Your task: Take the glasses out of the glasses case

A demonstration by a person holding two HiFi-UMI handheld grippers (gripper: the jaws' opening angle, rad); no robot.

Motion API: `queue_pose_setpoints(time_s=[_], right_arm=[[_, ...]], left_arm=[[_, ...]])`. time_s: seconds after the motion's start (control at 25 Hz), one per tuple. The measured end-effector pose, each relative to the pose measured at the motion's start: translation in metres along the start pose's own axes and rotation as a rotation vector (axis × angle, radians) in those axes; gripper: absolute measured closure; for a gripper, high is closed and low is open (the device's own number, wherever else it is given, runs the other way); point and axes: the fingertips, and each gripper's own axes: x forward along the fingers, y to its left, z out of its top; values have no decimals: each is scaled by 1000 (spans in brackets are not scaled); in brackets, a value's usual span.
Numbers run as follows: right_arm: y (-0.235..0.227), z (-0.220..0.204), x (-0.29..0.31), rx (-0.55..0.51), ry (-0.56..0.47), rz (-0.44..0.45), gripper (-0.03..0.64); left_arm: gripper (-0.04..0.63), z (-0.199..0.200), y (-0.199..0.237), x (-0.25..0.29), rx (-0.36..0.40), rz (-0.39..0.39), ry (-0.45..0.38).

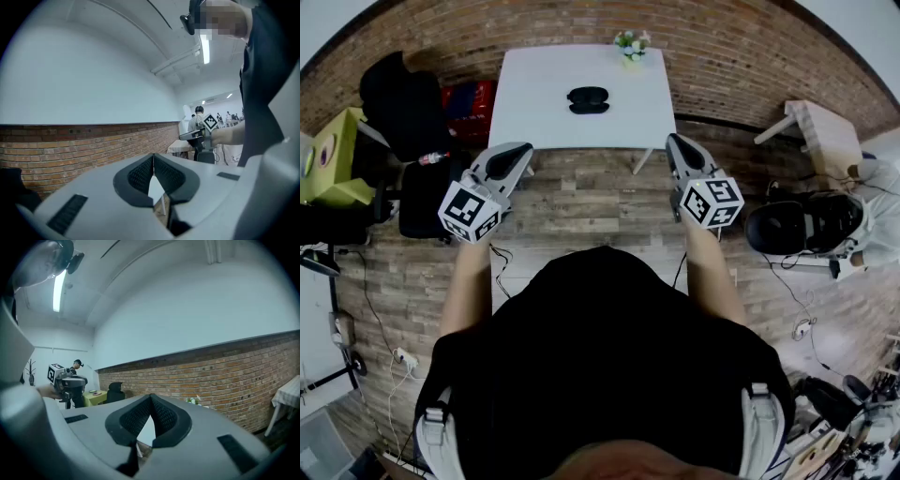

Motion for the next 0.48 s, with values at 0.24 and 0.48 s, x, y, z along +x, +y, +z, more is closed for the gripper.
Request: queue_pose_setpoints(time_s=[0.24,0.48], right_arm=[[10,-6,8,18,14,-7,601],[22,-10,22,30,19,-24,600]], left_arm=[[583,-10,7,-7,-1,-18,9],[583,-20,21,-17,-8,-32,10]])
